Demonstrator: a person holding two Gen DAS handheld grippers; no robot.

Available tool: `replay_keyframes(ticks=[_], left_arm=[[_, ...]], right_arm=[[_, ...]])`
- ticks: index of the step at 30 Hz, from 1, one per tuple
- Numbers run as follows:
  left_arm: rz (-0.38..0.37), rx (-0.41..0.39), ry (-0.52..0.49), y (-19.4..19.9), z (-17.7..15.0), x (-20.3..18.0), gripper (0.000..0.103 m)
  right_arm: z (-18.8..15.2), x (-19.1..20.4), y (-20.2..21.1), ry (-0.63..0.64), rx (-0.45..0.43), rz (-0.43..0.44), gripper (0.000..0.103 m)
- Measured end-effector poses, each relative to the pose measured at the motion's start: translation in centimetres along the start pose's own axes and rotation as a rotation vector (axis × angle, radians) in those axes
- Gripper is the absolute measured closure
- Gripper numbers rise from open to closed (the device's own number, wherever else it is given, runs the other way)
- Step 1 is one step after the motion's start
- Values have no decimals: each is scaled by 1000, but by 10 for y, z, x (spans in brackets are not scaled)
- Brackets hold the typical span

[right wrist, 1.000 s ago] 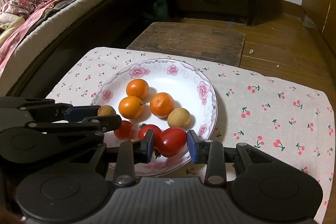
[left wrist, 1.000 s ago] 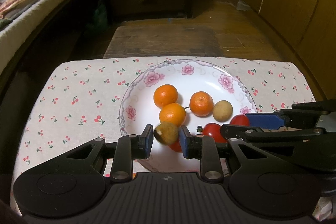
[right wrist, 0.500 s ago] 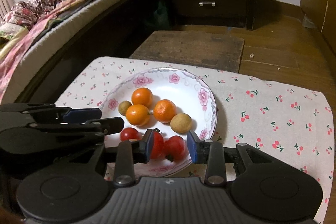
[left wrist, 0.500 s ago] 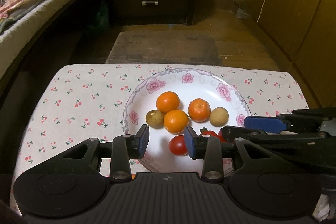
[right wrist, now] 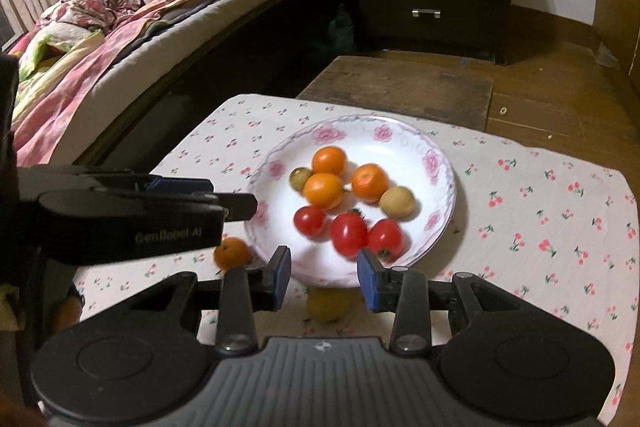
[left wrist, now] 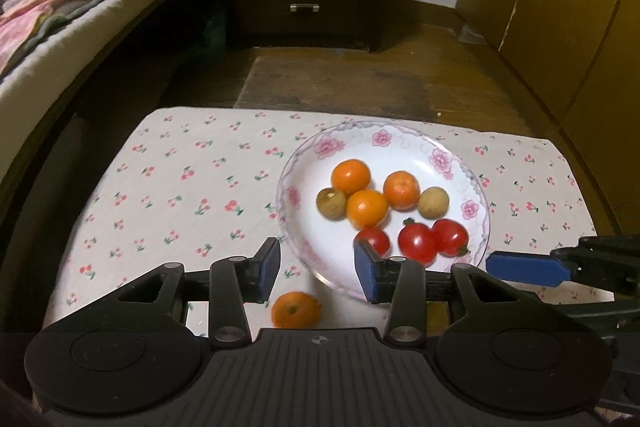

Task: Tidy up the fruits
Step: 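Move the left gripper to a loose tangerine while the right gripper approaches a brown fruit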

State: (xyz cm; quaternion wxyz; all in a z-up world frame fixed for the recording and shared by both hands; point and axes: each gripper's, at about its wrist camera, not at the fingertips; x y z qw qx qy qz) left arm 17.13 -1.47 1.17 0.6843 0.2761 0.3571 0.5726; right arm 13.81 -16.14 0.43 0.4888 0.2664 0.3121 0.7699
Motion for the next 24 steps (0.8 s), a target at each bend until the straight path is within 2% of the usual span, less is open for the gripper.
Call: replay_keyframes(ticks=[9, 17, 24], left_arm=[[9, 45, 8, -6, -17, 19, 53], [0, 84, -27, -20, -31, 22, 53], [-5, 85, -38, -33, -34, 21, 54]], right_arm=[[-16, 6, -6, 12, 38, 13, 66], [-27, 9, -21, 27, 78, 17, 66], [-28, 9, -27, 25, 66, 27, 66]])
Point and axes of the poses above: each gripper's, at about its wrist camera, not at the fingertips, and y roughly against the way its jaws point, x to its left, z to its top, and after that the axes turned 12 degrees about y, right-handed
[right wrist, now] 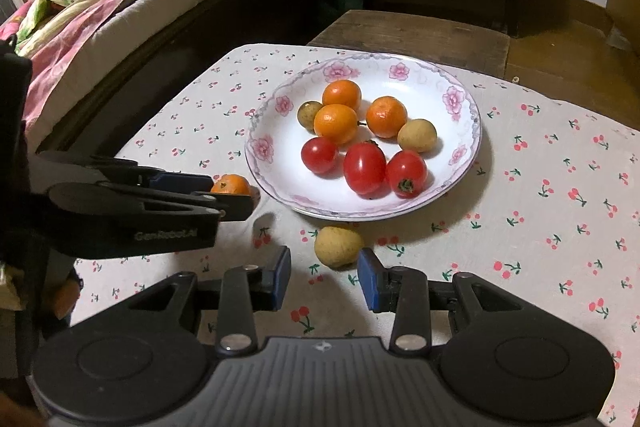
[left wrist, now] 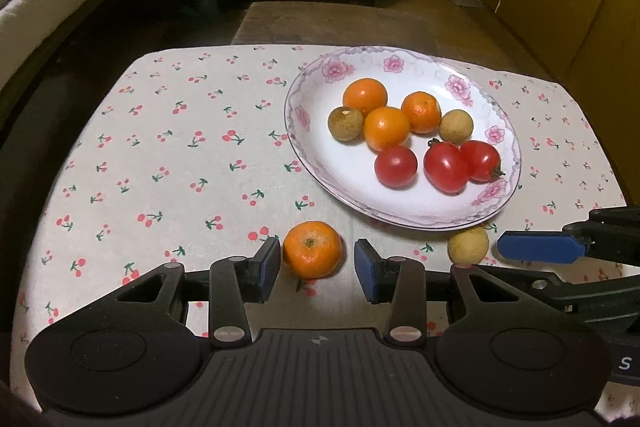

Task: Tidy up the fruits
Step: 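Move the left gripper to a loose tangerine while the right gripper approaches a brown fruit, then close the left gripper on the tangerine while the right gripper closes on the brown fruit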

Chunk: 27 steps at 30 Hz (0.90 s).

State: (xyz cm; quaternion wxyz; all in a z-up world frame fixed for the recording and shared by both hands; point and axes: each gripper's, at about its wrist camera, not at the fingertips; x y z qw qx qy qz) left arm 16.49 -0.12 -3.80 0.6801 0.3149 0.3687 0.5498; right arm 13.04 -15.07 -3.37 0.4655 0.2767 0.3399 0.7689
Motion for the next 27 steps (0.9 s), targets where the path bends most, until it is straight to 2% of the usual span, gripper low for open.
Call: replay_keyframes(ticks=[8, 14, 27], left_arm=[[9, 3, -2, -6, -2, -2, 56], [13, 0, -10, -6, -4, -3, 61], [9, 1, -24, -4, -5, -7, 61]], right_arm=[[-1, 1, -9, 13, -13, -5, 62], [0, 2, -13, 33, -15, -27, 60], [0, 0, -22, 29, -4, -29, 62]])
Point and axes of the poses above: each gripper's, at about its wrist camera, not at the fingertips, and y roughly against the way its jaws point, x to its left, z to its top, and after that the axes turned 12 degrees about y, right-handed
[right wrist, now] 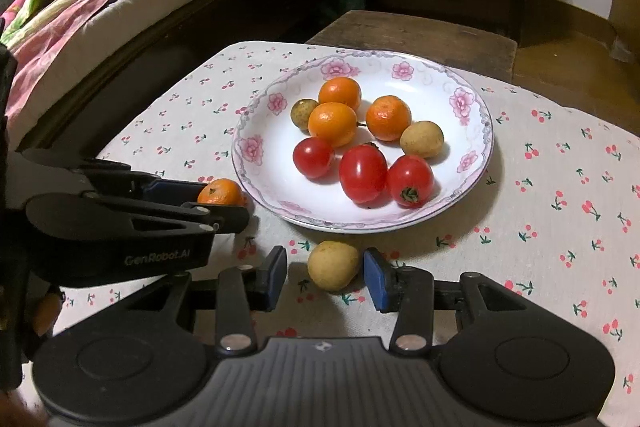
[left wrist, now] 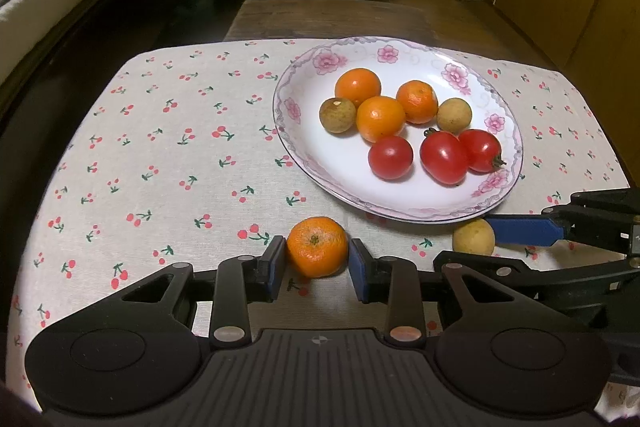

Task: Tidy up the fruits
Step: 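Close the left gripper on the tangerine while the right gripper closes on the brown fruit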

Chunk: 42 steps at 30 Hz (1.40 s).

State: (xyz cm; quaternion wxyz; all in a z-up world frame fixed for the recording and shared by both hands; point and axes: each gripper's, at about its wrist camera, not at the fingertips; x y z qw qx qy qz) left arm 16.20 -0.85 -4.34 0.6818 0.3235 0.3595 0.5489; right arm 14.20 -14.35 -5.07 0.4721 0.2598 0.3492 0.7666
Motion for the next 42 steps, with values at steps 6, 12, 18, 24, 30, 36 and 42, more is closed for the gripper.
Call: replay_keyframes(ticks=[6, 12, 18, 24, 30, 36, 42], left_arm=[[-4, -3, -8, 1, -2, -3, 63], [-10, 0, -22, 4, -5, -7, 63], [-6, 10, -49, 10, -9, -12, 63], [-3, 19, -51, 11, -10, -14, 63], [-8, 26, -45, 10, -9, -14, 63], [-2, 47, -54, 7, -11, -12, 62], [6, 52, -62, 4, -8, -13, 62]], right_arm=[[-1, 0, 3, -1, 5, -2, 66], [0, 1, 7, 5, 7, 2, 70], [-2, 3, 7, 14, 29, -2, 71], [1, 3, 9, 20, 30, 1, 71], [5, -2, 7, -1, 63, 29, 71], [8, -7, 6, -17, 34, 31, 70], [14, 0, -4, 60, 84, -10, 71]])
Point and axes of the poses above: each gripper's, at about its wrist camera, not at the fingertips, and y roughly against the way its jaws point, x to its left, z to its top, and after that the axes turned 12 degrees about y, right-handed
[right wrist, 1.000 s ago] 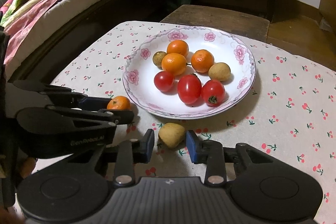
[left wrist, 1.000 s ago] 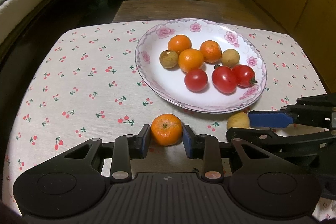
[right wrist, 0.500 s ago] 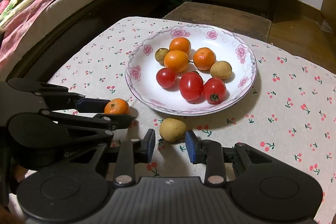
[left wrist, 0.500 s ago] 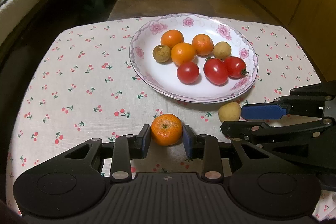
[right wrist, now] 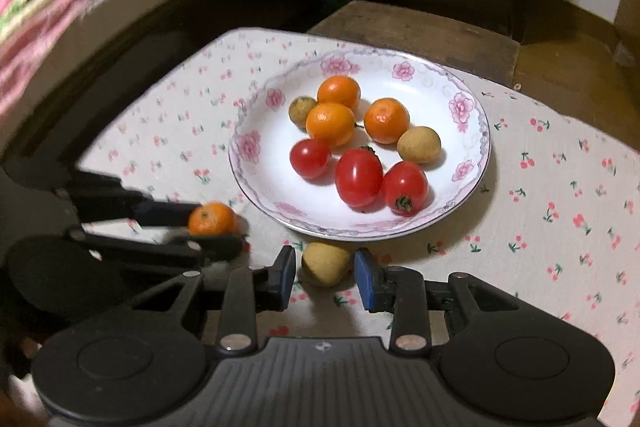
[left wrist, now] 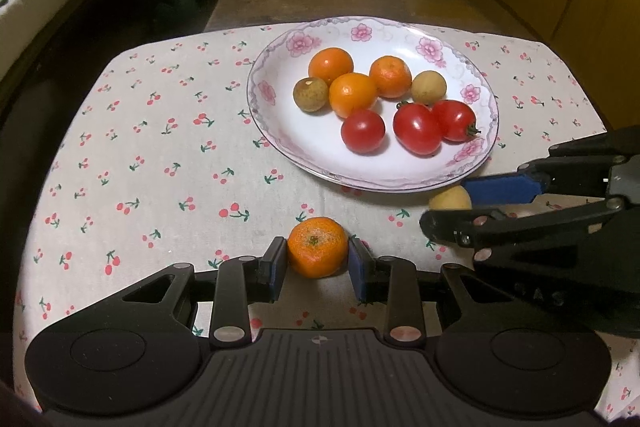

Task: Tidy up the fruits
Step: 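Close the left gripper on the tangerine while the right gripper closes on the brown fruit, then carry the tangerine and the brown fruit over the white plate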

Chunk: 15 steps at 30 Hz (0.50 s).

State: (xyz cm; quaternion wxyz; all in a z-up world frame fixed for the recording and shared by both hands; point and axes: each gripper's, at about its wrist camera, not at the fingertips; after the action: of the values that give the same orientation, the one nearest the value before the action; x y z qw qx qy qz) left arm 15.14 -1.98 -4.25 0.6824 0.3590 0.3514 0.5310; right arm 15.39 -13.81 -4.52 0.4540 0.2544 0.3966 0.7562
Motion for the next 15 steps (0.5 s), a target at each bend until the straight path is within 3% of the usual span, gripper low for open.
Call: replay_keyframes(ticks=[15], left_arm=[[3, 26, -42, 6, -5, -3, 62]], right_arm=[[-7, 5, 22, 58, 55, 16, 74]])
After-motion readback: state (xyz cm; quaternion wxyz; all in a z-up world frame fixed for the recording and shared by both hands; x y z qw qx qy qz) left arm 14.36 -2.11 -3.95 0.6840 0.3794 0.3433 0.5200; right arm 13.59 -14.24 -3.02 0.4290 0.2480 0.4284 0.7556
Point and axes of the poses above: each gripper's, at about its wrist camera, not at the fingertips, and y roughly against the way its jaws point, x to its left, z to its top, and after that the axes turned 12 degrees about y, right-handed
